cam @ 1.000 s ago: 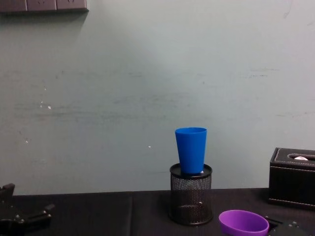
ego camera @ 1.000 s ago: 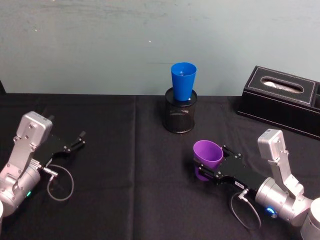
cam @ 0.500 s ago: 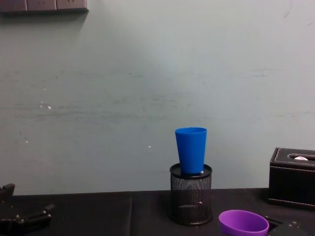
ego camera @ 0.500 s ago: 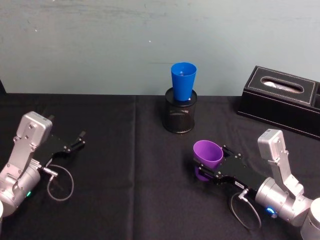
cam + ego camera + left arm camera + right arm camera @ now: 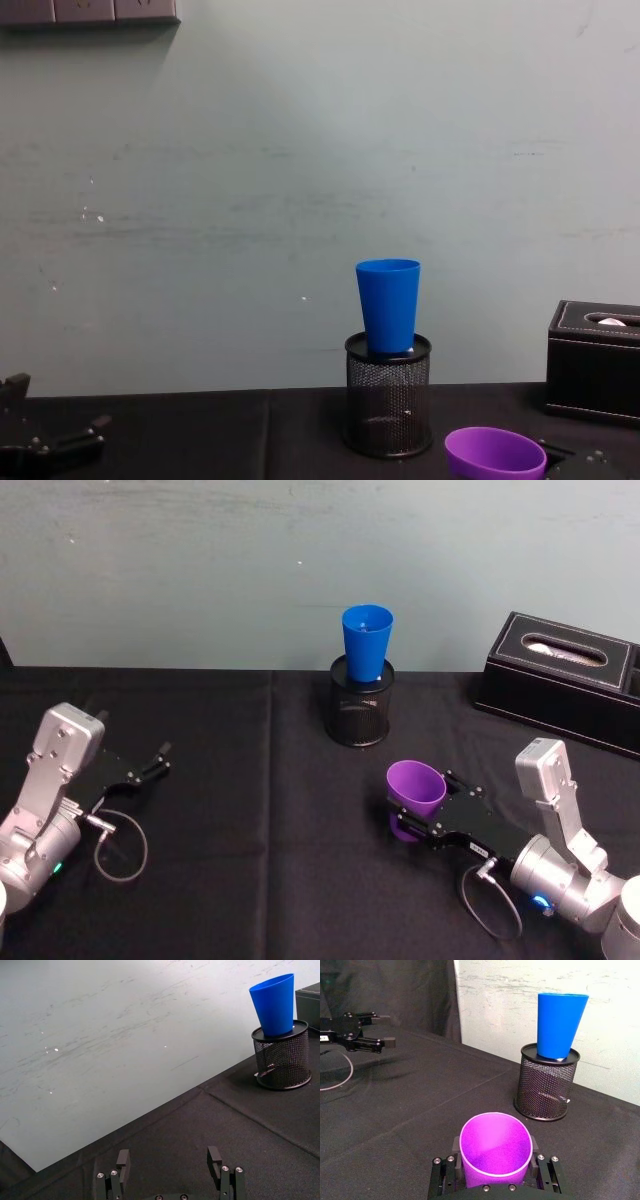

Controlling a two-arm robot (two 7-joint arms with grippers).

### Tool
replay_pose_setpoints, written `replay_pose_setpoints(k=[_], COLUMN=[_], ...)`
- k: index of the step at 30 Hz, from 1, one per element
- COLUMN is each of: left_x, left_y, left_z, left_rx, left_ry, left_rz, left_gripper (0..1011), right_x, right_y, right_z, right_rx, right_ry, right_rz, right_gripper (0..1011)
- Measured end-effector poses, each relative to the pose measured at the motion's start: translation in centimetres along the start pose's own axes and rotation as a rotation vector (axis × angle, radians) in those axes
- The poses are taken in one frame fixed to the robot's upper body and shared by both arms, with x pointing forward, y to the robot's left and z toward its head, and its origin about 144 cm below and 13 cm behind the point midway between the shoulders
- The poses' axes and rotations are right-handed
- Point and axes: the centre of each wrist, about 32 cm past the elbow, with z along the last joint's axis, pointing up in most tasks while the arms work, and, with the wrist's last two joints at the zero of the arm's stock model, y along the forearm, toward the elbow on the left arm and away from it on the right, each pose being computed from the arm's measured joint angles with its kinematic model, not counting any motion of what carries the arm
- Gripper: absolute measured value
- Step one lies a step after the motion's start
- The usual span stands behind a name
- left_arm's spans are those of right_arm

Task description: Pick up one cup with a gripper and tap it against the other cup.

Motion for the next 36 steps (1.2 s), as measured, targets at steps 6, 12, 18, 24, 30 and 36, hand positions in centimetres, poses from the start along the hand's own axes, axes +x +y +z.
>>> replay_pose_setpoints(k=[6,12,18,24,30,36], left_x=[0.0,0.0,0.0,0.0,0.0,0.0], left_y=[0.0,0.0,0.0,0.0,0.0,0.0], left_z=[0.0,0.0,0.0,0.0,0.0,0.0], left_rx=[0.000,0.000,0.000,0.000,0.000,0.000], left_ry=[0.000,0.000,0.000,0.000,0.000,0.000], left_rz=[0.000,0.000,0.000,0.000,0.000,0.000], left_gripper=[1011,1011,1011,1012,1011,1011], right_x=[0.0,0.0,0.0,0.0,0.0,-0.1], right_y=[0.0,0.0,0.1,0.1,0.0,-0.2], right_z=[0.0,0.0,0.2,0.8,1.8,3.1], right_rx=[0.000,0.000,0.007,0.023,0.052,0.073], right_ry=[0.000,0.000,-0.013,-0.025,-0.024,-0.034], right_rz=[0.000,0.000,0.002,-0.003,-0.003,-0.004], right_gripper=[732,732,732,732,732,732])
